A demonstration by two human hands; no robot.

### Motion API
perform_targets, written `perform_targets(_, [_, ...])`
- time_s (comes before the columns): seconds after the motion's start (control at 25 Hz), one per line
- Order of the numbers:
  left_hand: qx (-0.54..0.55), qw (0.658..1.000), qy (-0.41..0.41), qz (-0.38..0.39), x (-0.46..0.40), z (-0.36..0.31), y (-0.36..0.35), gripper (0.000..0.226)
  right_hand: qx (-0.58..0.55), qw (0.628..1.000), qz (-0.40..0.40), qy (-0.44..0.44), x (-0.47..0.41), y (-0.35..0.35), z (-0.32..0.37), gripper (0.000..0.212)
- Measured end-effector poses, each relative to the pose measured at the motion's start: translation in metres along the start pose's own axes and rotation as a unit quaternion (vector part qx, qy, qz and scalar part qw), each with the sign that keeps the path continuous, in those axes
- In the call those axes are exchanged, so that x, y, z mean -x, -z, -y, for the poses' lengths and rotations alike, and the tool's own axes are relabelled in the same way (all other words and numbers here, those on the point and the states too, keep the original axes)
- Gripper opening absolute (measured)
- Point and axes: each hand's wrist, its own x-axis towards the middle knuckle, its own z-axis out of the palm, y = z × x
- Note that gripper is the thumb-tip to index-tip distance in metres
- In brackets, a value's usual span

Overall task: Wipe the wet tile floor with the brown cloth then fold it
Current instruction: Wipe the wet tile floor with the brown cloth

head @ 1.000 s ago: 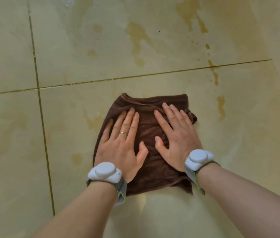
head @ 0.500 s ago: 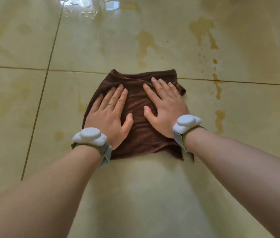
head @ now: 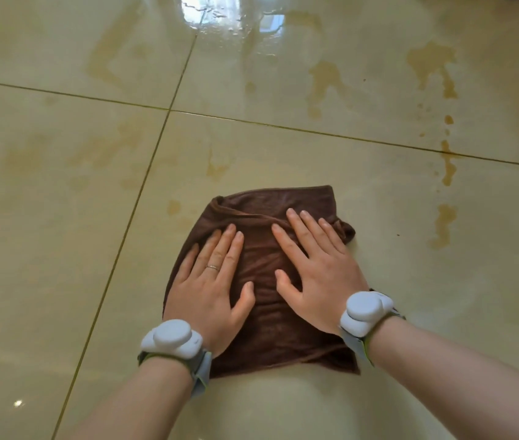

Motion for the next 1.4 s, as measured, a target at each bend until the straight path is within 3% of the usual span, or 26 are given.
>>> perform_targets(0.2, [0.004, 1.0, -0.004, -0.015, -0.041, 0.018, 0.002, 0.076, 0.005, 1.0, -0.003, 0.003, -0.037, -0.001, -0.005, 0.069])
perform_targets(0.64, [0.022, 0.995, 0.076, -0.052, -0.181, 0.093, 0.014, 0.074, 0.041, 0.999, -0.028, -0.005, -0.226, -0.021, 0.002, 0.074])
perform_targets(0.84, [0.032, 0.996, 0.073, -0.046, -0.154, 0.101, 0.017, 0.073, 0.039, 0.999, -0.012, 0.01, -0.215, -0.019, 0.012, 0.071])
perform_targets(1.16, [0.019, 0.995, 0.096, -0.035, -0.017, 0.143, 0.024, 0.074, 0.008, 0.998, 0.012, 0.059, -0.118, -0.028, 0.122, 0.072])
perform_targets(1.4, [0.012, 0.999, 0.031, 0.002, -0.008, 0.176, 0.031, 0.075, 0.01, 0.999, 0.029, 0.04, -0.11, -0.029, 0.138, 0.07])
